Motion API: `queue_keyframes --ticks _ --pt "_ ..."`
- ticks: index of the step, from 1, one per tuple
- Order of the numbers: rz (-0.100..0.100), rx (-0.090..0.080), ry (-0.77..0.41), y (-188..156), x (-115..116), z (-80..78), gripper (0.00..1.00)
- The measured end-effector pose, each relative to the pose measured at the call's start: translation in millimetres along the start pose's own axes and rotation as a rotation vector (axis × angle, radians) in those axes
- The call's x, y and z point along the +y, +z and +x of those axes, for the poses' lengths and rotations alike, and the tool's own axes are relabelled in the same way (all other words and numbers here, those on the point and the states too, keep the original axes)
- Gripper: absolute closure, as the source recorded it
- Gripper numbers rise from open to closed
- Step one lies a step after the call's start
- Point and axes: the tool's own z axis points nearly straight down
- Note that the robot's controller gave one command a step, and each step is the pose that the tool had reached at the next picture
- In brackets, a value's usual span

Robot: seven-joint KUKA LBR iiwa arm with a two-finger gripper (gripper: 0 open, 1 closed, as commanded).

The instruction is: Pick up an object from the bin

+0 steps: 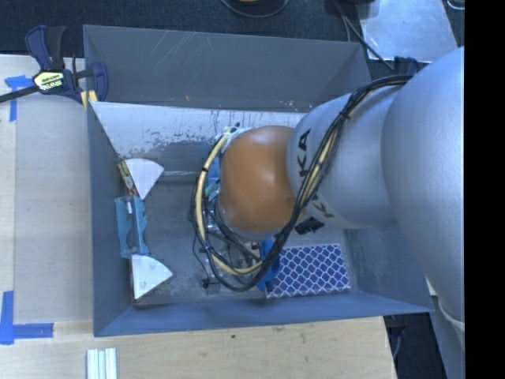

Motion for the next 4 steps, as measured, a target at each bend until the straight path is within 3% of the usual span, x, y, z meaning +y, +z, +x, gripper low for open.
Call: queue_keyframes --ticks 1,2,3,4 --pt "0.001 -0.006 0.058 -18.9 -67.3 -22.5 0.00" --pt "-0.001 -0.005 0.003 -37.1 -46.4 -24.9 0.00" --pt "0.003 -0.010 0.013 -19.9 -83.4 -48.1 0.00" --pt "-0.001 -0.009 0.092 -47.3 -83.8 -68.8 0.00"
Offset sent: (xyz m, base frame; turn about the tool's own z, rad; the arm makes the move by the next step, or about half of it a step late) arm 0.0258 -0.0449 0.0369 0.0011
